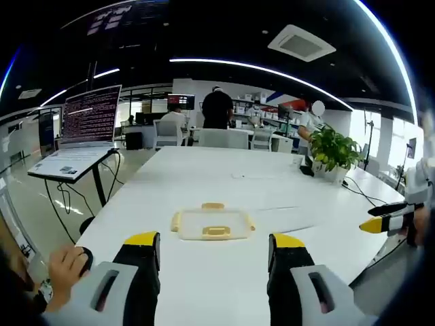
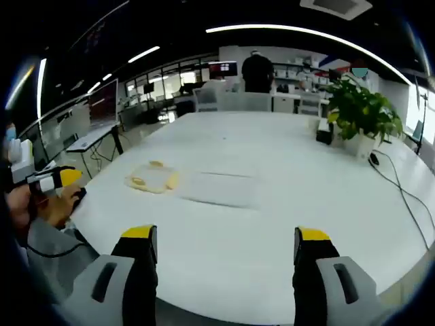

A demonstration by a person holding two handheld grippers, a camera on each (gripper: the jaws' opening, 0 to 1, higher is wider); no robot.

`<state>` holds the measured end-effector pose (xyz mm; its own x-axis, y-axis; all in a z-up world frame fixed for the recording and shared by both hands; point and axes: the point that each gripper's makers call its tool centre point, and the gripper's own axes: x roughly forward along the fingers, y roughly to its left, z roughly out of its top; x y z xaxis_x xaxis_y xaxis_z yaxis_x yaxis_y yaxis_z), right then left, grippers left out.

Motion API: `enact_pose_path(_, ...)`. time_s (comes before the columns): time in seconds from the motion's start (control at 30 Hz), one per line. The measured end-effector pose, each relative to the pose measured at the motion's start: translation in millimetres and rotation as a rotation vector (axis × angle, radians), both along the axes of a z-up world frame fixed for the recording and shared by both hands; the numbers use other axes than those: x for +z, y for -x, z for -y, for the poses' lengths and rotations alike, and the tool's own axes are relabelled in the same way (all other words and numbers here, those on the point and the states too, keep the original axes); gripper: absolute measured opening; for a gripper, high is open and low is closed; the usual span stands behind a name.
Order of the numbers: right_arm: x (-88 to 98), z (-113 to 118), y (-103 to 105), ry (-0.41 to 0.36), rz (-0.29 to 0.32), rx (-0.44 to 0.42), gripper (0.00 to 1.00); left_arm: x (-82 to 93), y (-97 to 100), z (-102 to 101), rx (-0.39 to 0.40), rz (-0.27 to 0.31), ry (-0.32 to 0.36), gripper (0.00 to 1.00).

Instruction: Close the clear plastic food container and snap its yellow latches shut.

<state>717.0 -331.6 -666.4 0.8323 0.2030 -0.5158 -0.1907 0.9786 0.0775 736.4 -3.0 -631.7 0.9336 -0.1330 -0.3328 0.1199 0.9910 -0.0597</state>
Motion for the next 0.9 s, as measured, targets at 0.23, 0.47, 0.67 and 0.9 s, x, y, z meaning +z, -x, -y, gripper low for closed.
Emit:
enact_pose_path(0.23,0.4,0.0,0.2,-0.001,0.002,-0.001,0.80,-0.1,-0.1,-0.3,0.000,0.000,0.001,0.60)
enact_pose_path(0.47,0.2,0.0,0.2,-0.001,0.001,0.000,0.80,-0.3,-0.1,0.2,-0.001,0.000,-0.001,0.59)
enact_pose_path(0.67,-0.1,-0.3,0.2,-0.001,0.000,0.000,0.80,-0.6,0.0,0.1,-0.002,-0.002,-0.002,0.59)
enact_pose_path(0.9,0.0,-0.3,0.3,0.001,0.002,0.001,0.80,-0.6,0.1,0.7,-0.003,-0.003,-0.004,0.59)
